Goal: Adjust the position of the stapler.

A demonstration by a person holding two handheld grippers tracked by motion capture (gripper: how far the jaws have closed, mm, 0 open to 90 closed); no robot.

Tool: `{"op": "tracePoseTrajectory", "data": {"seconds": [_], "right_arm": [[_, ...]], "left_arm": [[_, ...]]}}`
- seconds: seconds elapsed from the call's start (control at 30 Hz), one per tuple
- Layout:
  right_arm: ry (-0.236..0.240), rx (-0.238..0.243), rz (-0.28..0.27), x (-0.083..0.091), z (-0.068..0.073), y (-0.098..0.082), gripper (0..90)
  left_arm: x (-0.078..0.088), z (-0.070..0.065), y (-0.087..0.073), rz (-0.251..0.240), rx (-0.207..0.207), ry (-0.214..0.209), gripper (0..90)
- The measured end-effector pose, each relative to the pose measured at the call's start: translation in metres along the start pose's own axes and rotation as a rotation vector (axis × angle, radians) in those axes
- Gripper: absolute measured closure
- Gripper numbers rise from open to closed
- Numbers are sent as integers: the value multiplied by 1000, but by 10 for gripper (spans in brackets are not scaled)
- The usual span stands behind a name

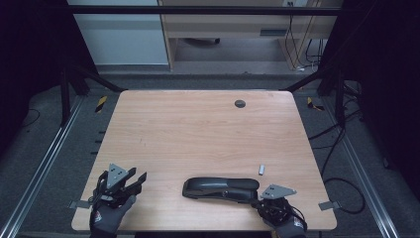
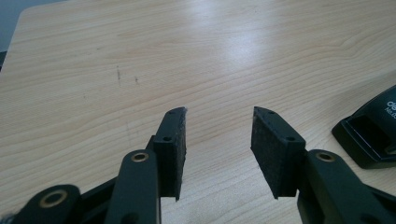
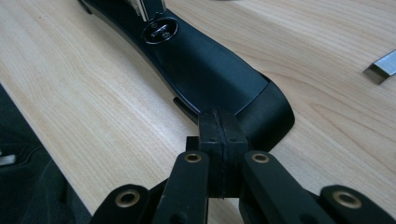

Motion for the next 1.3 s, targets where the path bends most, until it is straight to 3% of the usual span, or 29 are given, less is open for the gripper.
{"op": "tracePoseTrajectory", "data": {"seconds": [0.4, 0.47, 0.6, 0.77, 1.03, 1.3], "right_arm": [[-10, -18, -1, -3, -5, 3, 900], [-5, -13, -15, -3, -6, 4, 895], [-8, -57, -75, 7, -12, 8, 880], [-52, -108, -134, 16, -31, 11, 838], [-125, -165, -149, 22, -57, 9, 748], [-177, -177, -166, 29, -68, 7, 677]], "left_arm": [[0, -2, 2, -1, 3, -11, 519], [0, -2, 3, -2, 2, -11, 506], [0, -4, 4, -2, -2, -17, 467], [-4, -8, 6, 2, -4, -51, 434], [-6, -9, 9, 6, -9, -71, 410], [-8, -13, 21, -6, -17, -84, 365]]}}
Point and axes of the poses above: each handheld gripper's, and its own axes: x roughly backward along the jaws, y roughly out of its top, z roughly to its left, the point moved 5 cm from there along -x, roughly forward along the jaws, and after that the axes turned 2 degrees about -x, right-handed, at the moved point
